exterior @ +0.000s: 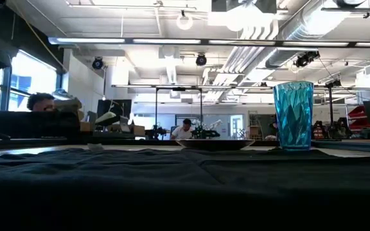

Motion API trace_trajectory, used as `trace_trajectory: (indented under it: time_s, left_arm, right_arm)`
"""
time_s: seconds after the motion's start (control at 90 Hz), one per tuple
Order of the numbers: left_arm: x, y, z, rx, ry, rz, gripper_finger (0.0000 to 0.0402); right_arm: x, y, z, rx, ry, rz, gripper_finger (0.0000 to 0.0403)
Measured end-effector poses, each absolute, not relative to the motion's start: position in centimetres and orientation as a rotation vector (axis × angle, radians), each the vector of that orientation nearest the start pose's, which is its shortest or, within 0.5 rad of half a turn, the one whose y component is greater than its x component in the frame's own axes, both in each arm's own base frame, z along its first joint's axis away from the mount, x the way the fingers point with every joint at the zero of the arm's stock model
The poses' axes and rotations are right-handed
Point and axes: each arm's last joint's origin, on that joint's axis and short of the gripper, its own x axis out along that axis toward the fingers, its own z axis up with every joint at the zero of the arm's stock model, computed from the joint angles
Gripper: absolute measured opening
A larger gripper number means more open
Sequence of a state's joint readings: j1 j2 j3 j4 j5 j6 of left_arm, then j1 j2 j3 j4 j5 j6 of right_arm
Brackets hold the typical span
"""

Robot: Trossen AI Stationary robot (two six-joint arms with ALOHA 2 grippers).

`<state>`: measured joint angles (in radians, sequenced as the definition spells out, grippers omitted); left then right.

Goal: Set table place
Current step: Fold the black table napkin on the gray tablemat

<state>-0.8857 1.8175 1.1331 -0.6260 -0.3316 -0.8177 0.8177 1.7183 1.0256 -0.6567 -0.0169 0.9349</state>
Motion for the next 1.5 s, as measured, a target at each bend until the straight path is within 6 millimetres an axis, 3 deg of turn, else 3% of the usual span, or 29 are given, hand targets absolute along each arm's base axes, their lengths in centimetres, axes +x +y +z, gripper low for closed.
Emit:
trace_trajectory:
  time_s: [0.356,0.633,0.911,1.1,1.233,1.5]
  left_arm:
    - [20.4,-28.3,19.9,0.068,1.121,0.004,0.0]
    - [18.5,-31.4,21.5,-0.021,1.037,-0.109,0.0]
    - [17.9,-31.8,22.0,0.008,0.96,-0.075,0.0]
    - [19.2,-31.3,21.1,-0.013,0.993,-0.034,0.0005]
    - [19.9,-31.6,20.0,-0.035,1.047,-0.053,0.0035]
    - [20.7,-34.9,16.0,-0.027,1.025,-0.233,0.0116]
  right_arm:
    - [19.6,22.6,19.0,0.267,1.242,-0.014,0.0]
    - [18.3,25.5,19.9,0.391,1.132,0.068,0.0]
    - [17.9,27.4,21.7,0.388,1.068,0.048,0.0]
    - [18.2,26.8,21.5,0.364,1.083,0.013,0.0]
    - [18.2,26.8,21.4,0.355,1.077,0.008,0.0]
    - [18.3,26.6,21.4,0.314,1.053,-0.004,0.0]
